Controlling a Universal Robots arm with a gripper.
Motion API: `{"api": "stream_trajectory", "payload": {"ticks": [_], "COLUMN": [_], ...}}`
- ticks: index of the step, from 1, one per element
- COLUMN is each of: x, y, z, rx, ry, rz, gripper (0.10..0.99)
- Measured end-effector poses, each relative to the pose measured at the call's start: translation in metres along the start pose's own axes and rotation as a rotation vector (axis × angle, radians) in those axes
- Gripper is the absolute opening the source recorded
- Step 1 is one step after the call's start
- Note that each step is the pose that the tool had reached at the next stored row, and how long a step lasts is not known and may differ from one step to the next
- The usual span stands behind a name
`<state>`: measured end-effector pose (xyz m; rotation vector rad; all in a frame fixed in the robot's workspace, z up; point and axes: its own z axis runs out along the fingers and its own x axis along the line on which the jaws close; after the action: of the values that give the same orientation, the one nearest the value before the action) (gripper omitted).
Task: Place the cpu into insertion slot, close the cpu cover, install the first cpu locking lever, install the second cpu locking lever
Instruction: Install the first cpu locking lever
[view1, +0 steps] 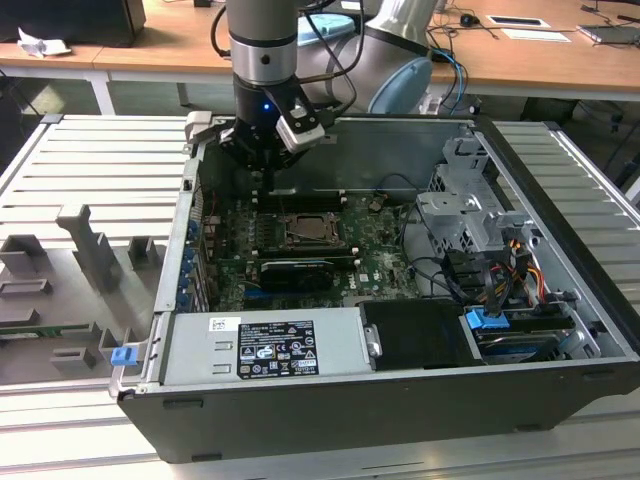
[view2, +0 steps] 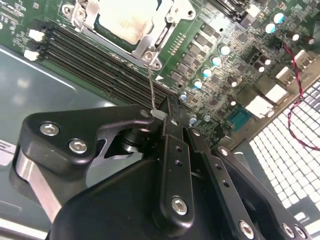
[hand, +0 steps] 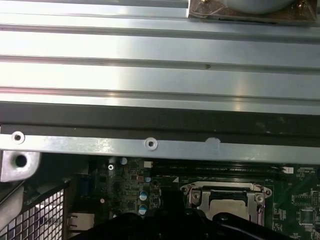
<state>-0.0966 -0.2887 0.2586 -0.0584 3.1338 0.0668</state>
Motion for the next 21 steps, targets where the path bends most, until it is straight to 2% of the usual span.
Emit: {"api": "stream_trajectory", "payload": {"ticks": [14, 19, 21], "x": [-0.0210, -0.0302, -0.0365], "y": [-0.0008, -0.0012, -0.0014], "z": [0.0004, 0.0015, 0.0020], "rx": [0.000, 0.000, 0.000], "ry": [0.0000, 0.0000, -0.0001], "rz": [0.000, 0.000, 0.000], "gripper": [0.106, 0.106, 0.106]}}
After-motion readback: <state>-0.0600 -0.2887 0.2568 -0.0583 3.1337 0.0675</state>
